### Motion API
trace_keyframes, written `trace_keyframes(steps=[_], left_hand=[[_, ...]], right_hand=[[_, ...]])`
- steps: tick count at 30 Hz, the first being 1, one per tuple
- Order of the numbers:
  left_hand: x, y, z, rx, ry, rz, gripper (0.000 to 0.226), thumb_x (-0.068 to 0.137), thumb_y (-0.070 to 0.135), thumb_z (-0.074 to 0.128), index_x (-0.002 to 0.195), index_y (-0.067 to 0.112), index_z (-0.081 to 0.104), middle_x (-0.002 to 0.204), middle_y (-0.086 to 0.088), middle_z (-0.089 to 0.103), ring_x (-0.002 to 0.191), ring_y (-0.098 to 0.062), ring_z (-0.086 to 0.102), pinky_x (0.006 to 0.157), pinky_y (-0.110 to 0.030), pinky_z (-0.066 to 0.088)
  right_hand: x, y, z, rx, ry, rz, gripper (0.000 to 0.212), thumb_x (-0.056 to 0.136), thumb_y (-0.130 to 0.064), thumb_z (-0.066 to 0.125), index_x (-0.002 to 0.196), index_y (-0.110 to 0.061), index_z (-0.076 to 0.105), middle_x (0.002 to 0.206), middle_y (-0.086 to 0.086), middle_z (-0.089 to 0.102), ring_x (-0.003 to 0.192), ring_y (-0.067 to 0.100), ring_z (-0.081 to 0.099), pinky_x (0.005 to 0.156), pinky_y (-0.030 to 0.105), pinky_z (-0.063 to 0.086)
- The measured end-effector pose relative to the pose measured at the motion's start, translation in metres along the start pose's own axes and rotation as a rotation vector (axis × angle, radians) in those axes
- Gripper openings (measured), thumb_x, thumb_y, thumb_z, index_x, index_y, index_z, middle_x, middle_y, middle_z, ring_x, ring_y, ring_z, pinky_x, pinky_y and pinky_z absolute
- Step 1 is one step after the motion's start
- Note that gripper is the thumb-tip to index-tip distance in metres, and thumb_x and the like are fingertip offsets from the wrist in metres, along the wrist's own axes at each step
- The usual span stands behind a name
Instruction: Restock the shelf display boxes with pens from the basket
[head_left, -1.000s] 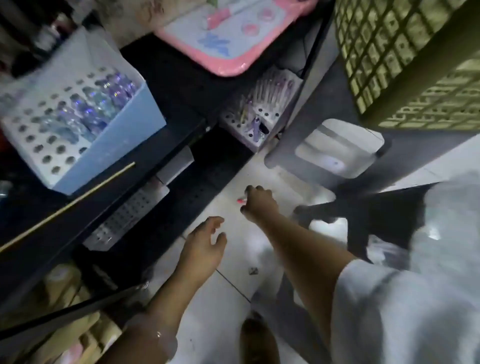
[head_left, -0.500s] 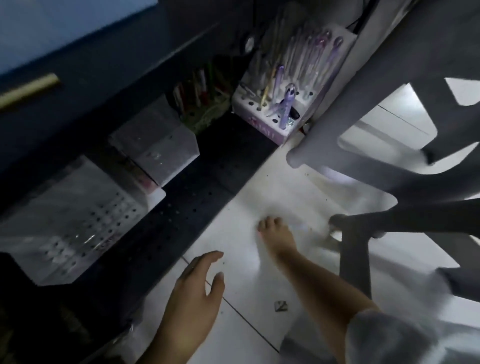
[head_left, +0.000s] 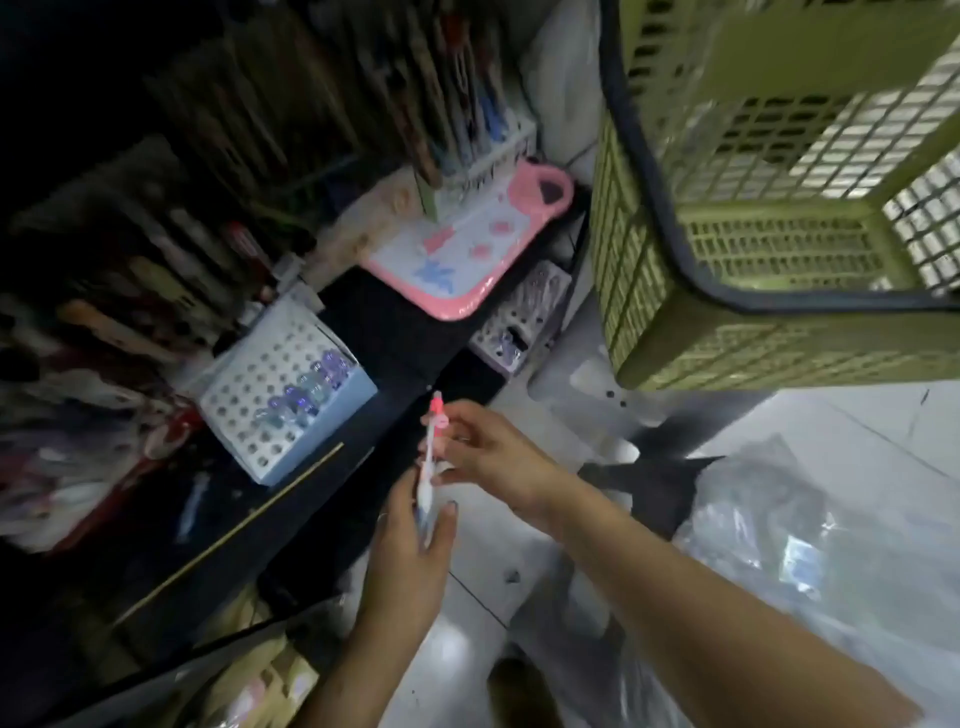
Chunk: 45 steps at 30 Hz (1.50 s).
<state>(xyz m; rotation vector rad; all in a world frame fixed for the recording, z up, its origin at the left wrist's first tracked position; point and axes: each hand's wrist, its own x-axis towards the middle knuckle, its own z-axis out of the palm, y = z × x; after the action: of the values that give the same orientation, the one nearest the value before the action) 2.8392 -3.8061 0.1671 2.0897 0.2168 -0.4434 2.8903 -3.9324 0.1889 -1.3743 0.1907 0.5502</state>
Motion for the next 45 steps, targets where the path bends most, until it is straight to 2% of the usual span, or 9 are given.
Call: trace_keyframes(steps=[3,7,11,15,19,24,29,36,45], left_hand=[[-0.032,0.085,-0.031,0.006,0.024,0.129,0.018,0.091,0.017,0.055,0.108,0.022,0.059,0.079,0.021,0.068,0.073,0.008,0.06,0.066,-0.012,0.045],[-0.071,0.196,-0.089,0.019,0.137,0.259,0.015,0.091,0.021,0.052,0.078,0.028,0.051,0.07,0.016,0.065,0.061,-0.004,0.06,0.066,-0.031,0.048],[-0.102,0.284,-0.14,-0.011,0.228,0.34,0.011,0.091,0.027,0.053,0.087,0.037,0.053,0.074,0.005,0.066,0.07,-0.003,0.06,0.068,-0.025,0.046],[-0.121,0.323,-0.186,-0.026,0.265,0.38,0.038,0.092,0.019,0.054,0.114,0.049,0.046,0.102,0.016,0.06,0.081,0.013,0.053,0.076,-0.008,0.041],[-0.128,0.315,-0.236,0.029,0.343,0.255,0.045,0.094,0.014,0.051,0.137,0.022,0.043,0.133,0.01,0.047,0.125,-0.008,0.044,0.101,-0.02,0.029],[-0.135,0.293,-0.274,0.077,0.435,0.161,0.039,0.092,0.009,0.051,0.13,0.02,0.051,0.128,-0.001,0.055,0.122,-0.016,0.048,0.093,-0.021,0.033],[-0.14,0.283,-0.284,0.055,0.465,0.141,0.038,0.091,0.008,0.052,0.128,0.019,0.052,0.124,0.005,0.054,0.116,-0.01,0.047,0.092,-0.019,0.032],[-0.143,0.287,-0.285,0.032,0.43,0.139,0.038,0.093,0.01,0.05,0.13,0.019,0.049,0.131,0.003,0.051,0.115,-0.004,0.042,0.096,-0.019,0.032],[-0.159,0.291,-0.291,0.04,0.419,0.14,0.036,0.094,0.013,0.048,0.13,0.021,0.047,0.135,-0.001,0.049,0.117,-0.005,0.042,0.096,-0.018,0.032]], right_hand=[[-0.063,-0.101,-0.006,-0.027,-0.08,-0.093,0.02,0.094,0.006,0.044,0.112,-0.002,0.048,0.087,0.01,0.051,0.074,0.011,0.054,0.071,0.022,0.053],[-0.12,-0.233,0.001,-0.13,-0.164,-0.284,0.015,0.094,0.0,0.047,0.101,-0.009,0.057,0.093,0.01,0.059,0.081,0.009,0.06,0.072,0.019,0.054],[-0.146,-0.333,0.024,-0.273,-0.142,-0.461,0.013,0.094,-0.003,0.05,0.098,-0.012,0.058,0.084,0.004,0.063,0.072,0.003,0.062,0.069,0.016,0.052],[-0.149,-0.389,0.044,-0.386,-0.054,-0.594,0.014,0.094,-0.009,0.052,0.094,-0.023,0.051,0.086,0.002,0.062,0.077,0.003,0.062,0.079,0.024,0.055],[-0.132,-0.406,0.075,-0.541,0.015,-0.662,0.01,0.095,-0.005,0.047,0.096,-0.014,0.043,0.076,-0.004,0.057,0.071,0.002,0.06,0.072,0.014,0.048],[-0.098,-0.397,0.109,-0.823,0.041,-0.662,0.006,0.096,-0.007,0.044,0.101,-0.009,0.042,0.074,0.007,0.053,0.07,0.026,0.054,0.063,0.038,0.042],[-0.08,-0.388,0.122,-1.039,-0.002,-0.622,0.013,0.096,-0.008,0.044,0.108,-0.002,0.044,0.069,0.0,0.051,0.07,0.028,0.053,0.058,0.034,0.034],[-0.065,-0.396,0.149,-1.306,-0.007,-0.485,0.027,0.095,-0.005,0.041,0.122,-0.002,0.043,0.1,0.023,0.062,0.092,0.04,0.06,0.065,0.035,0.041],[-0.078,-0.402,0.154,-1.241,0.041,-0.336,0.032,0.096,-0.008,0.044,0.127,-0.002,0.043,0.11,0.023,0.062,0.104,0.038,0.058,0.086,0.041,0.049]])
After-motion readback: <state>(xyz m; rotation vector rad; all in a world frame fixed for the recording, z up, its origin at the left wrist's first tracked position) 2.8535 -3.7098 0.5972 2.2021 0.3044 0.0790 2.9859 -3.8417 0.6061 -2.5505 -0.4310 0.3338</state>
